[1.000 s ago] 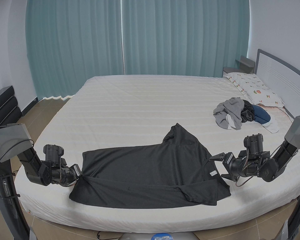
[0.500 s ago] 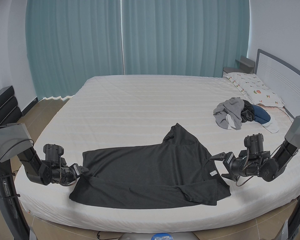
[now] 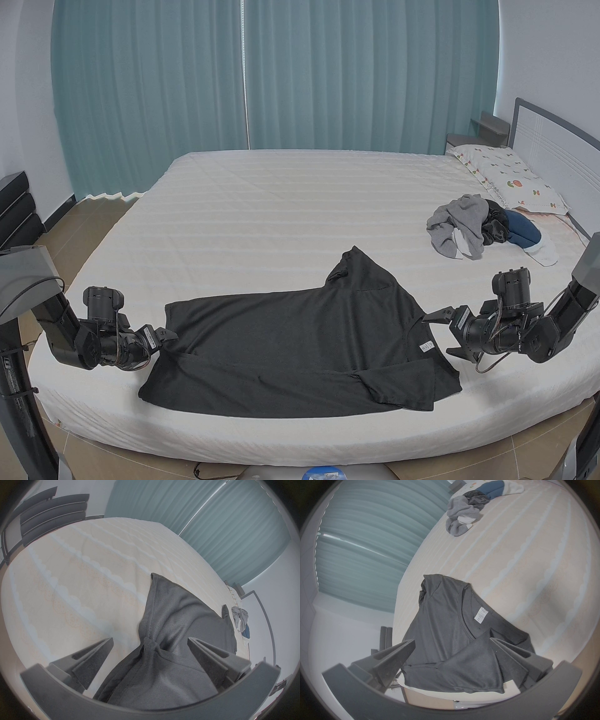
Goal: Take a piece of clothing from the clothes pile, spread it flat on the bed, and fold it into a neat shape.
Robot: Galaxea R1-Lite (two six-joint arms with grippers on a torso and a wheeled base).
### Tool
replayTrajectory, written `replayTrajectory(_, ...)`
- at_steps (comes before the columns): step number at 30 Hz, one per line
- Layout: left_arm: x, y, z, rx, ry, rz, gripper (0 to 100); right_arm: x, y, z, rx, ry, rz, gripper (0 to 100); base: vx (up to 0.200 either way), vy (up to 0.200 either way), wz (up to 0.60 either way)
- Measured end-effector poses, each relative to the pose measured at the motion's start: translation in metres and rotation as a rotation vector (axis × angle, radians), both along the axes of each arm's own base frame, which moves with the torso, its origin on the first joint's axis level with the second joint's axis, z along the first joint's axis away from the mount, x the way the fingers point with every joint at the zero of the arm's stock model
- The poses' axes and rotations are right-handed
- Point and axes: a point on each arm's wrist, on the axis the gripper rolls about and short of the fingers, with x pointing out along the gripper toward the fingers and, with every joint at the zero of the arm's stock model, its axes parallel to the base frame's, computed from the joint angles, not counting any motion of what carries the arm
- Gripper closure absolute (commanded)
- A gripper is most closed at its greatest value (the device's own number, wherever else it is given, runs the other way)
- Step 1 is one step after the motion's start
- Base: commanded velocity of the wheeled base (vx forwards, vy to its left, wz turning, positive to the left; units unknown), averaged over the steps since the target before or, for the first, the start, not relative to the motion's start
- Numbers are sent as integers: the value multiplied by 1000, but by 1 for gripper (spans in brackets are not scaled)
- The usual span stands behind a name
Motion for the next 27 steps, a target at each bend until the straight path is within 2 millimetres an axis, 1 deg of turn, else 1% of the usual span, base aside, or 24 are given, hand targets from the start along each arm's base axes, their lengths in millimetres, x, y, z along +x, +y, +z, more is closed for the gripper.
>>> replayTrajectory(4,-1,5,0,-68,6,19,0,-5,-5,-6,-43,-8,90,0,0,0,0)
replayTrajectory(7,-3,11,2,-122,9,25,0,-6,-7,-11,-55,-3,127,0,0,0,0)
replayTrajectory(12,-6,17,3,-146,9,31,0,-5,-8,-21,-129,-29,224,0,0,0,0)
replayTrajectory(15,-7,18,3,-162,8,24,0,-4,-9,-28,-167,-51,304,0,0,0,0)
replayTrajectory(19,-9,21,4,-172,6,26,0,2,-9,-38,-171,-94,391,0,0,0,0)
replayTrajectory(27,-9,22,4,-174,6,29,0,12,-12,-59,-200,-194,450,0,0,0,0)
